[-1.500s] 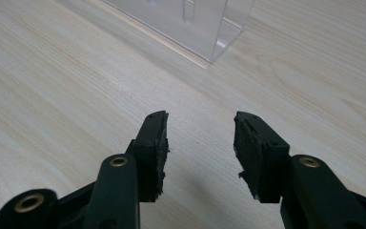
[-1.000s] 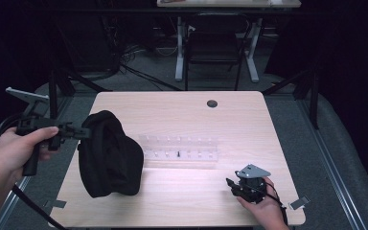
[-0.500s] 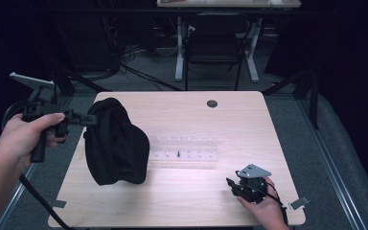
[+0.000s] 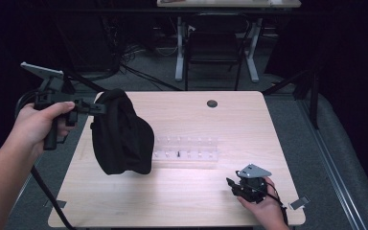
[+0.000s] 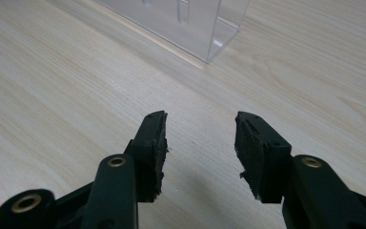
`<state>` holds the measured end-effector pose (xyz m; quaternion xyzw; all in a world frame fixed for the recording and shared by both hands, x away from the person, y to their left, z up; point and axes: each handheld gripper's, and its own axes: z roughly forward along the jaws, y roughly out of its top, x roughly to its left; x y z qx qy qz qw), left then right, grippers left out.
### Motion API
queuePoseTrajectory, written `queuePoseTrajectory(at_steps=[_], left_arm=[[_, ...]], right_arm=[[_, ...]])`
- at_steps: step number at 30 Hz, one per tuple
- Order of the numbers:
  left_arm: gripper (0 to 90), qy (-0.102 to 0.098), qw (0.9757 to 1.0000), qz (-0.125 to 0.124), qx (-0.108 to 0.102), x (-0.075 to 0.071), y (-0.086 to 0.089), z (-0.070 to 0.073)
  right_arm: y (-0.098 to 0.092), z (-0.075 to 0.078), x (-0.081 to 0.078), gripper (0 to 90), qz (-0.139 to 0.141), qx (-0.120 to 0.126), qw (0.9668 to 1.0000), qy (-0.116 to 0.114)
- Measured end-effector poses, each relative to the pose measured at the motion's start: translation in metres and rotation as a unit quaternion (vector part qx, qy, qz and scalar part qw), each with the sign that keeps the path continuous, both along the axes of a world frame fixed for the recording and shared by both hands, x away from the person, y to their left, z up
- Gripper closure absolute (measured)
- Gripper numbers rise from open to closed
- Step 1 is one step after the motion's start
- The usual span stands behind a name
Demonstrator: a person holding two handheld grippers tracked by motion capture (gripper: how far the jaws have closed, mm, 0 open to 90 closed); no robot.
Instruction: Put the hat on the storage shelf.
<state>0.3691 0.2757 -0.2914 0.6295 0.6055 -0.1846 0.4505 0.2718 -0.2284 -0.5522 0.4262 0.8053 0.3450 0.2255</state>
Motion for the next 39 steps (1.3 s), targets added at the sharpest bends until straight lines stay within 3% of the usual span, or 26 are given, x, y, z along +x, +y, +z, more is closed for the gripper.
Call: queuePoseTrajectory(at_steps=[4, 23, 39], left_arm=[[85.8, -0.004, 1.0, -0.002, -0.006, 0.009, -0.011, 0.003], [85.9, -0.01, 0.9999, -0.013, 0.003, 0.042, -0.062, 0.007], [85.8, -0.005, 0.9998, -0.014, 0.015, 0.057, -0.081, -0.002]], right_arm=[[-0.001, 0.001, 0.0, 54.0, -0.001, 0.003, 1.0, -0.002], [-0.006, 0.002, 0.0, 54.0, 0.0, 0.011, 0.9999, 0.001], [-0.01, 0.005, -0.001, 53.9, -0.004, 0.019, 0.9998, -0.005]])
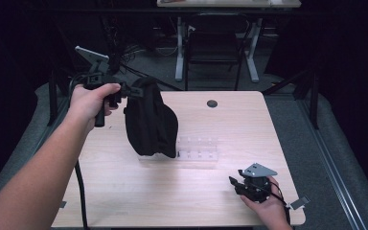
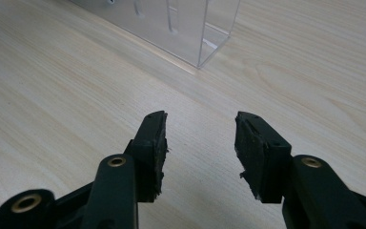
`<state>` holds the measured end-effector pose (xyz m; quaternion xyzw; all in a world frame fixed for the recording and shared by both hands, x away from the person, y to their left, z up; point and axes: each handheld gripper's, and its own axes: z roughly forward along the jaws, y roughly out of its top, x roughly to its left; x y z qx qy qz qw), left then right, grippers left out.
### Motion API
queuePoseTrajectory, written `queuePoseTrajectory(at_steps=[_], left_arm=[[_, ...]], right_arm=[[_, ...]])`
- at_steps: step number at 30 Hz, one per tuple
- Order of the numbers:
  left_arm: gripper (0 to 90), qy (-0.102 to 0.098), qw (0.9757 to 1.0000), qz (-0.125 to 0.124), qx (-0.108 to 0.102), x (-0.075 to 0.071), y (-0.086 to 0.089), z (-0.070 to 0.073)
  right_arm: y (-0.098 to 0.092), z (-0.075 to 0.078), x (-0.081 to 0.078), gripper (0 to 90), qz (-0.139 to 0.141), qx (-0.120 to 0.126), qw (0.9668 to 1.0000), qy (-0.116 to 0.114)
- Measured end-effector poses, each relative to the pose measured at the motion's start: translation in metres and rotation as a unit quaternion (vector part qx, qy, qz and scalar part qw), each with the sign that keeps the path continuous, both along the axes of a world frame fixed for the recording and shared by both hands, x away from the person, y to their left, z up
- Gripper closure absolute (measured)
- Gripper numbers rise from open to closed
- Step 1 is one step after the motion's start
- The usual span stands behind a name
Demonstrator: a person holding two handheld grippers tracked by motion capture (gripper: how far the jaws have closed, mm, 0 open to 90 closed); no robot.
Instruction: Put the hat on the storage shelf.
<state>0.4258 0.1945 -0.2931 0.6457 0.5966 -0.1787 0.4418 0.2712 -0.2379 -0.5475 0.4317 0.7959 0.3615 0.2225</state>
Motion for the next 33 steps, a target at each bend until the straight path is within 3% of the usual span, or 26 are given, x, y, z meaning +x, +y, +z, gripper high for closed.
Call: queuePoseTrajectory(at_steps=[8, 22, 25, 33], left_arm=[[85.8, 0.001, 0.9999, -0.002, 0.011, 0.003, -0.011, -0.003], [85.6, -0.009, 0.9996, -0.017, 0.019, 0.002, -0.033, -0.003], [85.5, -0.013, 0.9996, -0.019, 0.014, 0.001, -0.037, -0.004], [85.4, -0.017, 0.9995, -0.028, 0.001, 0.001, -0.044, -0.008]], right_arm=[[0.0, 0.002, 0.0, 54.0, 0.001, -0.007, 1.0, 0.0], [0.002, 0.004, 0.0, 53.9, 0.006, 0.011, 0.9999, -0.006], [0.004, 0.006, 0.0, 54.3, 0.007, 0.003, 1.0, -0.003], [0.014, 0.022, 0.004, 54.8, 0.019, 0.015, 0.9996, -0.012]])
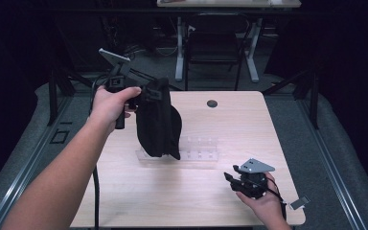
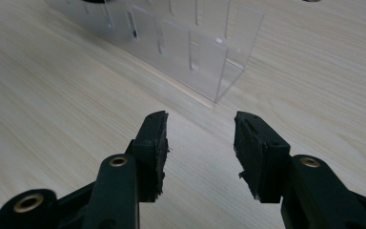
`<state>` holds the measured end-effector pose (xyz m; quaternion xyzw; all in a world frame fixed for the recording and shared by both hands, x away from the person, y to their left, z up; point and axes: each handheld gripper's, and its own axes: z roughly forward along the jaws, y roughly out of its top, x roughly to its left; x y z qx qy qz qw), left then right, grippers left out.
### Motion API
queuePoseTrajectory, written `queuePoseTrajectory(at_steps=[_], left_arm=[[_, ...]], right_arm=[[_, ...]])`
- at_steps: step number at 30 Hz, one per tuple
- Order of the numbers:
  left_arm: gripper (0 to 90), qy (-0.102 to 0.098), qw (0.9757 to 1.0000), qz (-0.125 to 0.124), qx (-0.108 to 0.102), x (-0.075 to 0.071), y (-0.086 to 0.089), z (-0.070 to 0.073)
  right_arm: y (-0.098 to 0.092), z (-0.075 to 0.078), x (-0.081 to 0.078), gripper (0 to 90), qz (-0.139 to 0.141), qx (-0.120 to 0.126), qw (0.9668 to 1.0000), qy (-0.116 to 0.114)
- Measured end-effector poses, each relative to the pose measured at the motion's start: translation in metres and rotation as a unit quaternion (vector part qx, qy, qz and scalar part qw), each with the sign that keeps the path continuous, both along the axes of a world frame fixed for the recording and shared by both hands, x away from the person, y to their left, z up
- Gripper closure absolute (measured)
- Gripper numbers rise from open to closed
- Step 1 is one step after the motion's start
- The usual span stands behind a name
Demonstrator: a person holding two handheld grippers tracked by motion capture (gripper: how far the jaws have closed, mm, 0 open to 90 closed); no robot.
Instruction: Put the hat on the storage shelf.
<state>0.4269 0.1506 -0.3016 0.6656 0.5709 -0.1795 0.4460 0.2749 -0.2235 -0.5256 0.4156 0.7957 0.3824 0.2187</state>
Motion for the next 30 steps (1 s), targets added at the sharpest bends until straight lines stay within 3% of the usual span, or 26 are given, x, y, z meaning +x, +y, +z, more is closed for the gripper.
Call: queuePoseTrajectory(at_steps=[4, 14, 25, 30], left_arm=[[85.2, -0.003, 1.0, 0.001, -0.001, 0.001, -0.002, -0.002], [84.9, -0.003, 1.0, -0.004, -0.007, 0.001, -0.005, -0.002], [84.7, -0.003, 0.9999, -0.009, -0.006, 0.0, -0.007, -0.002], [84.6, -0.004, 0.9999, -0.012, -0.008, -0.001, -0.01, -0.002]], right_arm=[[0.006, 0.007, 0.004, 55.9, 0.008, 0.019, 0.9998, 0.002], [0.035, 0.02, 0.02, 64.9, 0.057, 0.009, 0.9982, 0.016], [0.063, 0.031, 0.031, 69.3, 0.088, 0.005, 0.996, 0.014], [0.078, 0.033, 0.039, 73.7, 0.105, 0.007, 0.9941, 0.028]])
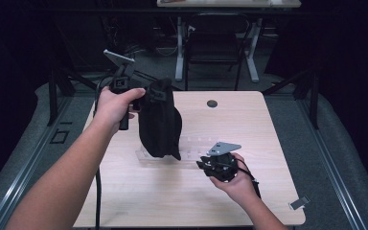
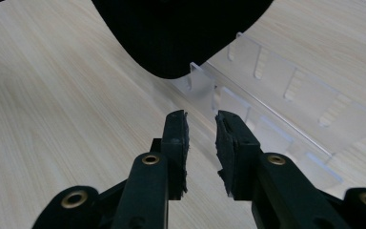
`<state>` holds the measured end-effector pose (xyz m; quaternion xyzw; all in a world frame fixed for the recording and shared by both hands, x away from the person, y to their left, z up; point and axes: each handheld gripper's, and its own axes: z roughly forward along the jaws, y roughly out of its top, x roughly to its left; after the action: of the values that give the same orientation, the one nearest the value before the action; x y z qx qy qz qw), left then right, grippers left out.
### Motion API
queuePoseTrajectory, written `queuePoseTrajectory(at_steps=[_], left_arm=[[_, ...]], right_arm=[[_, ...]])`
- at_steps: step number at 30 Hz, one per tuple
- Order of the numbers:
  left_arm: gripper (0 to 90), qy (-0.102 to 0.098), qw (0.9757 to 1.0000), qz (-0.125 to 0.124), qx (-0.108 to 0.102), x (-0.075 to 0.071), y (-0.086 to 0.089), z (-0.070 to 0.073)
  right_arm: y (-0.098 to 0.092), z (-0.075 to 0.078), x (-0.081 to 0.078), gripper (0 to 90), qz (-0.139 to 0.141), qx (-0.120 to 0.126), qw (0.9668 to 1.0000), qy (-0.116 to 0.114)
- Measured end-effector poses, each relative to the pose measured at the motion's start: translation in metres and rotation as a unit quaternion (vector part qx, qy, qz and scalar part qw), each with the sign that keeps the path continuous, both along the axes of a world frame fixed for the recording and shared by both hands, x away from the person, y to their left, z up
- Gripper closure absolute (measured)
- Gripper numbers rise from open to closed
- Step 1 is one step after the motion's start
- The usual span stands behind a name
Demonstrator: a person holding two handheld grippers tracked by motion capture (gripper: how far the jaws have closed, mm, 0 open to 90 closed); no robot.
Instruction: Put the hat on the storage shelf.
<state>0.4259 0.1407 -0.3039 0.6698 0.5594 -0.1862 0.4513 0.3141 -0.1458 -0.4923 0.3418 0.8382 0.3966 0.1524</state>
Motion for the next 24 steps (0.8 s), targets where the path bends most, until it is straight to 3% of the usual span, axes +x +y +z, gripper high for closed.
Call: queuePoseTrajectory(at_steps=[24], left_arm=[[84.3, -0.001, 1.0, -0.008, -0.001, 0.0, -0.007, 0.001]], right_arm=[[0.056, 0.022, 0.007, 76.7, 0.056, 0.006, 0.9984, -0.008]])
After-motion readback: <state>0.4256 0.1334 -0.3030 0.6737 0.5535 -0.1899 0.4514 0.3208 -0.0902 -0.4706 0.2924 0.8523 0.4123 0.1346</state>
